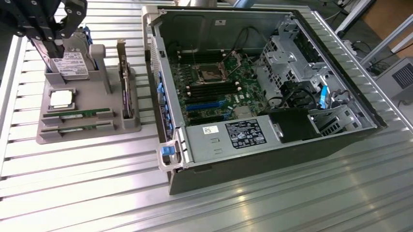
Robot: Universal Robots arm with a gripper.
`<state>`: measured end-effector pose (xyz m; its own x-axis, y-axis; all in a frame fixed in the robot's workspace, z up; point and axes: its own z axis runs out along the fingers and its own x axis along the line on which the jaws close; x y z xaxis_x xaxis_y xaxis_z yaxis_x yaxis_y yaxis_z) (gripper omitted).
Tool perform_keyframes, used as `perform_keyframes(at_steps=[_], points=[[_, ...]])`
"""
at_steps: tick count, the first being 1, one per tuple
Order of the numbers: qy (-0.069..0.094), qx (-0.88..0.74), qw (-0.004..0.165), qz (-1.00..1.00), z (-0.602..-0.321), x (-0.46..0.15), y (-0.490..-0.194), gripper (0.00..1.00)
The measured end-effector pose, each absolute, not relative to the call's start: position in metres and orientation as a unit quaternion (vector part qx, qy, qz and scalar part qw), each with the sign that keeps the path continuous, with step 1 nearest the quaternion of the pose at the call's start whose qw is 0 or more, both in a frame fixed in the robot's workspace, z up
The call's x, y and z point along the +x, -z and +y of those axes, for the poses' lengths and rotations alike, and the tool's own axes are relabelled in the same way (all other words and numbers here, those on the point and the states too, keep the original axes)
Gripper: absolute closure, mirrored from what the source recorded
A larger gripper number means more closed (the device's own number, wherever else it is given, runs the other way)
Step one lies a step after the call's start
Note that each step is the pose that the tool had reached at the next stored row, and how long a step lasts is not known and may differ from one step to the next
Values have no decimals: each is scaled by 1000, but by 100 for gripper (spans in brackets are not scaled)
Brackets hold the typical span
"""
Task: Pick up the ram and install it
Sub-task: 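Reach for the ram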
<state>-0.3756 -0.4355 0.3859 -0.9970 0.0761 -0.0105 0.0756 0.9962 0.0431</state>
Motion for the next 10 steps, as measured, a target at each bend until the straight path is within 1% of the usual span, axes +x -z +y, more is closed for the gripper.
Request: perform_keyframes(at_steps=[3, 10], points=[[-21, 38, 4, 999, -437, -357, -385, 89], [-21, 38, 2, 999, -446, -337, -382, 89]])
